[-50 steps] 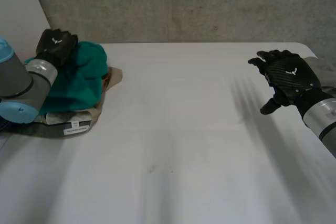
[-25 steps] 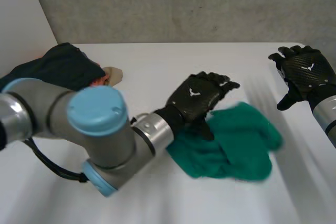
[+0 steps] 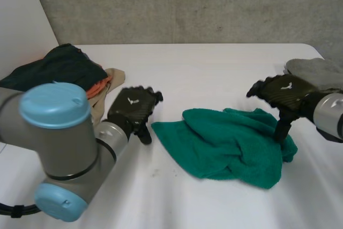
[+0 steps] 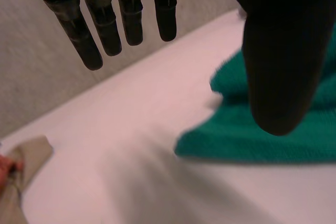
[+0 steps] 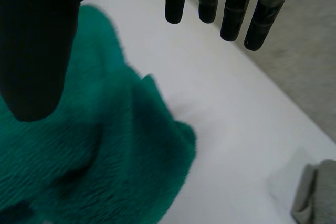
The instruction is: Fold the laundry.
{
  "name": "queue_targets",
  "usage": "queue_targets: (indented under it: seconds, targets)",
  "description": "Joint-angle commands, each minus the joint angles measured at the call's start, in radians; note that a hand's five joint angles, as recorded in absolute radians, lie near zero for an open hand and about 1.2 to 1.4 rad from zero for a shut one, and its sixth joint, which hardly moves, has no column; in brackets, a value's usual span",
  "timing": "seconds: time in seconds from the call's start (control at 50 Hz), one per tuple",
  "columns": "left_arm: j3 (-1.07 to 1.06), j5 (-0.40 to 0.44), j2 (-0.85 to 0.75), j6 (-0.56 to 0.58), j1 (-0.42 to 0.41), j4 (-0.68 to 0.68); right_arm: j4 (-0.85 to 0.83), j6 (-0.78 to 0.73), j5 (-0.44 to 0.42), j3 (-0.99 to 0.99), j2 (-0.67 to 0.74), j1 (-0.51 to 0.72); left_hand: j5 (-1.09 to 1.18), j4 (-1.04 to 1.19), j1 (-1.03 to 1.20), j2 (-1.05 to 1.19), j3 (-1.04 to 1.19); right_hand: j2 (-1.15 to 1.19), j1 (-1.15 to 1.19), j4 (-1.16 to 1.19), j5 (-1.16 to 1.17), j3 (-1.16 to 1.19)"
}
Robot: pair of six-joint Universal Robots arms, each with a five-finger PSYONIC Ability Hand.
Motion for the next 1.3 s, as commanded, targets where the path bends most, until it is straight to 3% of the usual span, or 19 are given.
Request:
queue_targets:
  seconds: [0.02, 0.18, 0.26, 0.34, 0.36, 0.46, 0.54, 0.62, 0.72, 0.8, 0.86, 1.0, 1.02, 1.06, 1.1, 1.24, 1.3]
  targets:
    - [0.120, 0.000, -0.192, 0.001, -0.024, -0.022, 0.045, -0.097, 0.144, -0.064, 0.124, 0.095, 0.065, 0.067, 0.067, 0.071, 0.073, 0.069, 0.093, 0.060, 0.047, 0.065]
    - [0.258, -0.014, -0.324, 0.021, -0.035, -0.026, -0.005, -0.129, 0.208, -0.096, 0.219, 0.135, 0.097, 0.099, 0.099, 0.103, 0.105, 0.107, 0.131, 0.098, 0.085, 0.103]
    - [0.321, -0.009, -0.376, 0.073, -0.039, -0.028, -0.024, -0.134, 0.213, -0.119, 0.257, 0.137, 0.250, 0.252, 0.251, 0.255, 0.257, 0.318, 0.342, 0.309, 0.296, 0.314]
    - [0.364, 0.001, -0.419, 0.131, -0.046, -0.025, -0.036, -0.128, 0.213, -0.162, 0.284, 0.141, 0.798, 0.800, 0.799, 0.803, 0.805, 0.951, 0.976, 0.942, 0.929, 0.947]
    - [0.381, 0.001, -0.430, 0.148, -0.050, -0.022, -0.048, -0.123, 0.214, -0.183, 0.284, 0.143, 1.049, 1.051, 1.050, 1.054, 1.056, 1.166, 1.191, 1.158, 1.145, 1.163]
    - [0.462, -0.006, -0.438, 0.194, -0.050, 0.006, -0.136, -0.120, 0.222, -0.255, 0.287, 0.141, 1.051, 1.053, 1.053, 1.057, 1.059, 1.169, 1.193, 1.160, 1.147, 1.165]
    - [0.588, -0.031, -0.433, 0.231, -0.033, 0.084, -0.315, -0.095, 0.277, -0.331, 0.279, 0.140, 1.051, 1.053, 1.053, 1.057, 1.059, 1.169, 1.193, 1.160, 1.147, 1.165]
    - [0.717, -0.106, -0.409, 0.288, 0.034, 0.200, -0.595, -0.039, 0.326, -0.351, 0.236, 0.140, 1.051, 1.053, 1.053, 1.057, 1.059, 1.169, 1.193, 1.160, 1.147, 1.165]
    - [0.714, -0.125, -0.335, 0.289, 0.065, 0.279, -0.743, 0.009, 0.325, -0.296, 0.164, 0.141, 1.051, 1.053, 1.053, 1.057, 1.059, 1.169, 1.193, 1.160, 1.147, 1.165]
    - [0.604, -0.112, -0.280, 0.274, 0.062, 0.297, -0.714, 0.023, 0.299, -0.219, 0.127, 0.141, 1.051, 1.053, 1.053, 1.057, 1.059, 1.169, 1.193, 1.160, 1.147, 1.165]
    - [0.505, -0.080, -0.234, 0.269, 0.057, 0.303, -0.586, 0.021, 0.254, -0.142, 0.090, 0.138, 1.051, 1.053, 1.053, 1.057, 1.059, 1.169, 1.193, 1.160, 1.147, 1.165]
    - [0.330, -0.019, -0.192, 0.271, 0.056, 0.307, -0.057, -0.064, 0.145, 0.034, -0.006, 0.141, 1.051, 1.053, 1.053, 1.057, 1.059, 1.169, 1.193, 1.160, 1.147, 1.165]
    - [0.309, -0.019, -0.189, 0.272, 0.056, 0.307, 0.058, -0.131, 0.144, 0.068, -0.005, 0.143, 1.051, 1.053, 1.053, 1.057, 1.059, 1.152, 1.177, 1.143, 1.131, 1.149]
    - [0.294, -0.017, -0.185, 0.272, 0.056, 0.307, 0.138, -0.195, 0.144, 0.080, -0.003, 0.141, 1.051, 1.053, 1.053, 1.057, 1.059, 0.519, 0.543, 0.510, 0.497, 0.515]
    - [0.280, -0.017, -0.177, 0.272, 0.057, 0.305, 0.113, -0.207, 0.147, 0.067, -0.005, 0.143, 1.051, 1.053, 1.053, 1.057, 1.059, -0.053, -0.028, -0.062, -0.075, -0.057]
    - [0.272, -0.020, -0.136, 0.271, 0.060, 0.303, -0.100, -0.042, 0.226, -0.048, -0.005, 0.133, 1.051, 1.053, 1.053, 1.057, 1.059, -0.053, -0.028, -0.062, -0.075, -0.057]
    - [0.266, -0.019, -0.109, 0.271, 0.059, 0.303, -0.101, -0.013, 0.219, -0.116, 0.015, 0.124, 1.051, 1.053, 1.053, 1.057, 1.059, -0.053, -0.028, -0.062, -0.075, -0.057]
